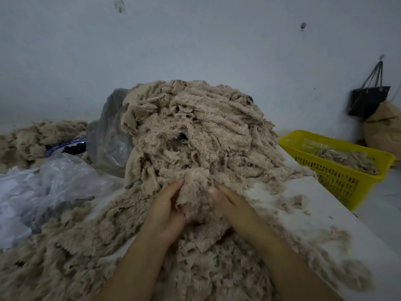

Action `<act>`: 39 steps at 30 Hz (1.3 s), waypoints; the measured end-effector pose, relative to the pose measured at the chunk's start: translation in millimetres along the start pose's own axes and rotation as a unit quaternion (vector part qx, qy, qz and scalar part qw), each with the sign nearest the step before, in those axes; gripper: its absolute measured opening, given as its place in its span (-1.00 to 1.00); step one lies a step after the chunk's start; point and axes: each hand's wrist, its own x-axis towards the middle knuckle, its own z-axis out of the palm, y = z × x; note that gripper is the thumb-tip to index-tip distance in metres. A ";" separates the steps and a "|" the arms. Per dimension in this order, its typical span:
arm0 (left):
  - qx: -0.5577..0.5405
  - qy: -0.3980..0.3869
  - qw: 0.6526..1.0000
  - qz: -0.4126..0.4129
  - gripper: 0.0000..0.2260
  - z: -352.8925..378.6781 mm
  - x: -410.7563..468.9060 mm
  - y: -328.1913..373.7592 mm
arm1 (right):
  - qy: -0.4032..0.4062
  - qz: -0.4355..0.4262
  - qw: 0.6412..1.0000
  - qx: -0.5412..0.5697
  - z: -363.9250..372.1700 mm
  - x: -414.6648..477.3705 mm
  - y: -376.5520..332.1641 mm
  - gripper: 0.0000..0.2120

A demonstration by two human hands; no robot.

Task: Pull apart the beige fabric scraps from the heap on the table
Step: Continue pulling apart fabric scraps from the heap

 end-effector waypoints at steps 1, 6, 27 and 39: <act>-0.013 0.005 1.000 0.005 -0.49 -0.6 0.7 1.2 | -0.006 -0.014 1.000 -0.025 1.9 1.2 -1.9 -0.37; -0.056 0.004 0.998 0.037 -0.60 -4.3 5.0 4.9 | 0.024 0.013 0.989 -0.144 6.4 11.2 16.2 -0.78; 0.572 0.049 0.795 0.194 -0.72 -11.1 7.5 -13.7 | 0.111 0.056 0.973 0.195 -1.0 14.8 4.1 -0.37; 0.276 0.071 0.949 0.136 -0.78 -17.5 14.7 1.7 | 0.055 0.056 0.982 0.173 -6.8 11.0 6.8 -0.48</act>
